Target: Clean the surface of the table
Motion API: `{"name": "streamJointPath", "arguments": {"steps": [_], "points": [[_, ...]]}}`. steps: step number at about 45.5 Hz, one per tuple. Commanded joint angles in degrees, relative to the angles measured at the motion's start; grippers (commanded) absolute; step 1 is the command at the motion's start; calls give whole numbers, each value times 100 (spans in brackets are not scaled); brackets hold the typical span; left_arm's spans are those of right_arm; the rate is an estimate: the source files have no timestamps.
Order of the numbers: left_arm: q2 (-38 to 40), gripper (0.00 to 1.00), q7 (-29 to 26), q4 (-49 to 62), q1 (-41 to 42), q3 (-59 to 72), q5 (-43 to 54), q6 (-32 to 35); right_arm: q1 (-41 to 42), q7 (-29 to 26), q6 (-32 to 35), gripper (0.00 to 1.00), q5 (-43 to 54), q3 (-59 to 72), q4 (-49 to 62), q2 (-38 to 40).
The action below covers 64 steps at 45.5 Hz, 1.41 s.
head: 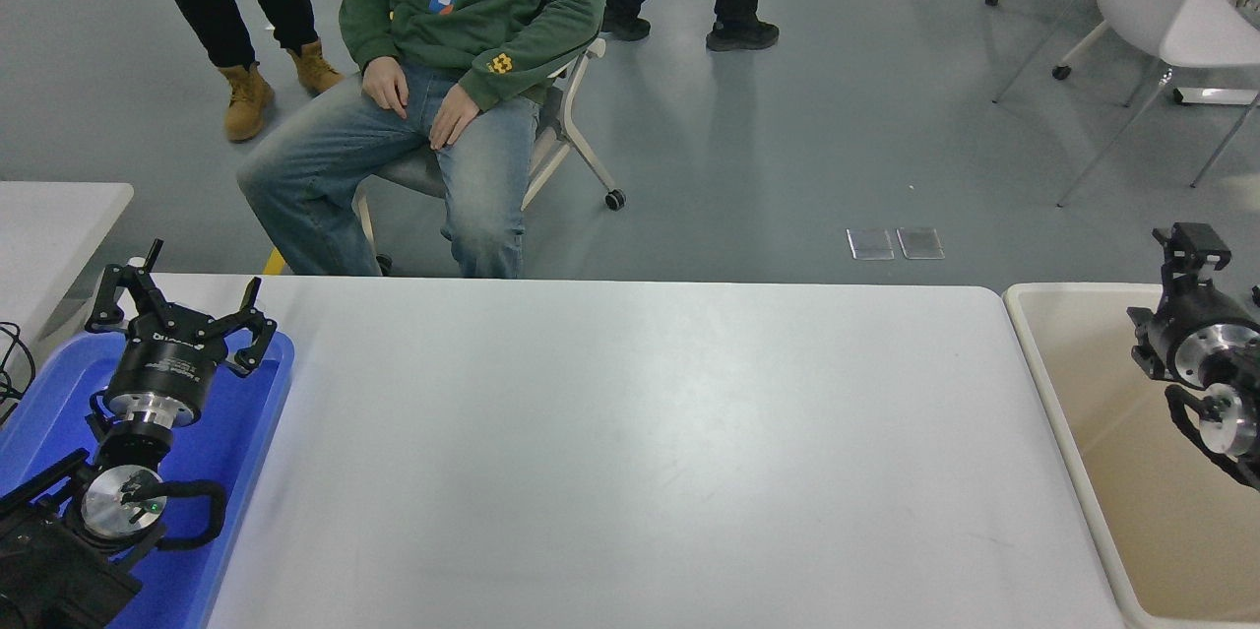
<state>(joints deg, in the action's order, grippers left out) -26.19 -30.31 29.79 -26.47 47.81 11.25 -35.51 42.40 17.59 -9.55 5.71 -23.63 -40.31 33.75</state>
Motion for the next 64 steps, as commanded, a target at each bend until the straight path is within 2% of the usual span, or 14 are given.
{"name": "streamJointPath", "arguments": {"steps": [1, 10, 23, 36, 46, 55, 64], "points": [[0, 100, -10, 0, 2, 0, 0, 0, -30, 200, 6, 100, 1, -291, -926, -123], [0, 100, -10, 0, 2, 0, 0, 0, -241, 244, 41, 100, 1, -783, -988, -571], [0, 100, -10, 0, 2, 0, 0, 0, -610, 411, 471, 100, -17, -1556, -952, -1116], [0, 100, -1, 0, 2, 0, 0, 0, -759, 763, 999, 100, -1089, -1636, -900, -1415], [0, 100, -1, 0, -7, 0, 0, 0, -909, 772, 1165, 100, -1168, -1671, -628, -1705], [0, 100, -10, 0, 2, 0, 0, 0, -1199, 921, 1649, 100, -1660, -1794, -540, -1784], [0, 100, -10, 0, 2, 0, 0, 0, -1296, 956, 1992, 100, -1731, -1882, -434, -1784]]}}
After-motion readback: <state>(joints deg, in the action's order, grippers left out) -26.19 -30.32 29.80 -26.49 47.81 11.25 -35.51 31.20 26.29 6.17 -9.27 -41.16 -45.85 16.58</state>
